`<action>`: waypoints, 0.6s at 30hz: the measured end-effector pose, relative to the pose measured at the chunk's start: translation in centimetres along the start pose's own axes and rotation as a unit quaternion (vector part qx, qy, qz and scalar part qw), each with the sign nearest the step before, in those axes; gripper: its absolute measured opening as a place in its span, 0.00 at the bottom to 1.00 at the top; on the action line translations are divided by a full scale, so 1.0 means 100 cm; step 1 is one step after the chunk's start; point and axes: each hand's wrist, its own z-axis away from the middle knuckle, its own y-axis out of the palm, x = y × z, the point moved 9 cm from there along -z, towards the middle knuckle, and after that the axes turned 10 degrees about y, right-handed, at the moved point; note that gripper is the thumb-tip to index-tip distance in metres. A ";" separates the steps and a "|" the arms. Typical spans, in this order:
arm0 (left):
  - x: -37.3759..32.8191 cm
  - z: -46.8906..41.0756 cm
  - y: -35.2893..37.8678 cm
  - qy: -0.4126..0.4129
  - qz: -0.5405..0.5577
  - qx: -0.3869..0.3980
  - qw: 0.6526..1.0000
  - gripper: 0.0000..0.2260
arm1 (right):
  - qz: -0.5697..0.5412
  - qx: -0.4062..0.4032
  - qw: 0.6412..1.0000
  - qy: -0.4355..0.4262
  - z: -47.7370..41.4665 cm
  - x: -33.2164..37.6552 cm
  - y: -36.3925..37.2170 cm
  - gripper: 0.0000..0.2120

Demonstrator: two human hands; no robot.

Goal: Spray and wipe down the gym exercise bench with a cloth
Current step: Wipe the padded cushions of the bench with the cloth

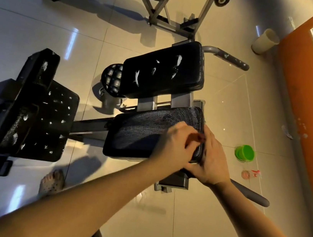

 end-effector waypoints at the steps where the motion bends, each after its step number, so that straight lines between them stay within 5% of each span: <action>1: -0.006 0.004 0.001 0.023 0.001 0.007 1.000 0.08 | -0.001 0.001 1.000 0.002 0.000 0.000 0.000 0.57; 4: 0.048 0.023 -0.023 -0.029 -0.015 -0.018 0.999 0.03 | -0.001 -0.003 1.000 -0.001 -0.001 -0.001 -0.001 0.59; 9: 0.178 0.054 -0.094 -0.280 -0.072 -0.104 0.952 0.04 | -0.002 0.000 1.000 -0.007 -0.003 0.000 0.000 0.60; 18: 0.013 0.017 -0.006 -0.023 -0.004 -0.011 1.000 0.06 | -0.019 0.003 1.000 -0.004 -0.004 0.003 -0.002 0.59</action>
